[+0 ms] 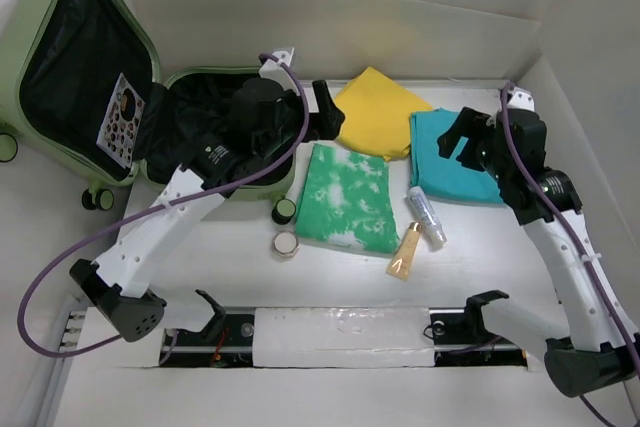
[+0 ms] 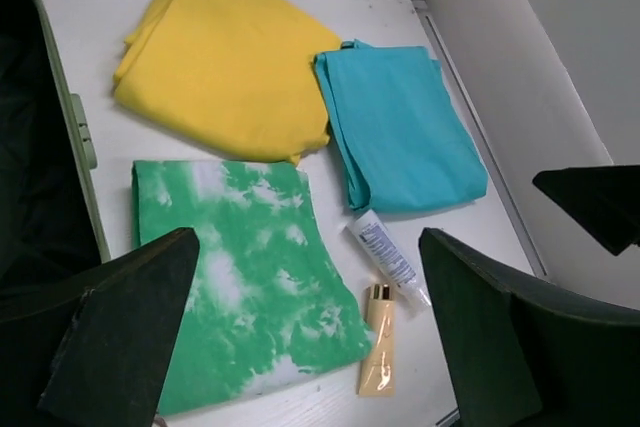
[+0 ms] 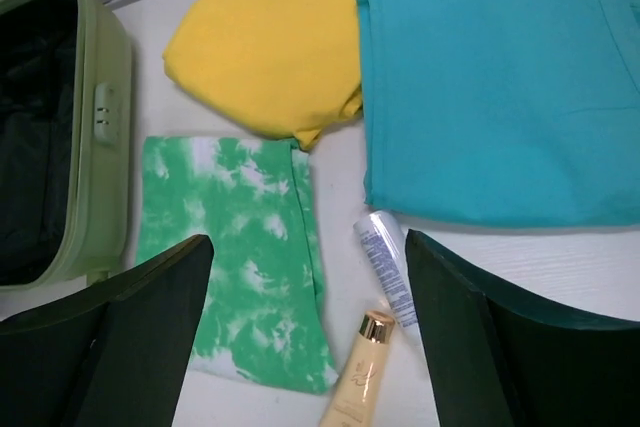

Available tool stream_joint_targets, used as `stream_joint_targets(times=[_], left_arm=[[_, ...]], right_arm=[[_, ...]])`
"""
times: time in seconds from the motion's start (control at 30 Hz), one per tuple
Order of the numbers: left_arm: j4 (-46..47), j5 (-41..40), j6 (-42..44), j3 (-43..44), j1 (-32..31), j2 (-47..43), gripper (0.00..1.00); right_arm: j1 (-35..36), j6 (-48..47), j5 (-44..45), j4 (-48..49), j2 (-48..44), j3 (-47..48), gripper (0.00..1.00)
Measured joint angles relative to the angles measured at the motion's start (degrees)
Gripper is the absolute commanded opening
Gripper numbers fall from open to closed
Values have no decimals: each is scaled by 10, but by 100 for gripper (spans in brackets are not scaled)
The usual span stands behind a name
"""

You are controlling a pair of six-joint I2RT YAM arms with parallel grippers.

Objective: Pack the luggage

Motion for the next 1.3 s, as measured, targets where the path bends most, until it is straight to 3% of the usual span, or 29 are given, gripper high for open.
stream_joint_targets(times=[0.1,0.17,0.2,0.27,0.37,0.47,0.6,0.73,1.03,1.3], left_arm=[[9,15,1,-16,0,-1,94],[12,23,1,-50,0,-7,82],[9,24,0,-71,0,-11,82],[5,28,-3,-119,0,-23,68],[-28,23,-7,-188,0,-52,55],[-71,1,-27,-243,0,-89,55],[-133,-31,-80,-299,0,-131,60],[-169,-37,-124,-358,-2,-137,69],[-181,-31,-171,-421,-68,-44,84],[-141,-62,-172,-421,-68,56,86]], right_arm=[[0,4,0,-2,-24,-16,75],[0,7,0,-4,-44,-39,49],[0,9,0,-6,-53,-54,49],[0,16,1,-11,-66,-82,21],[0,26,-6,-21,-68,-112,1],[0,32,-16,-28,-66,-128,3],[1,42,-31,-24,-66,-143,43],[4,45,-47,-15,-64,-162,60],[19,39,-71,7,-31,-163,73],[20,25,-95,23,-28,-163,77]])
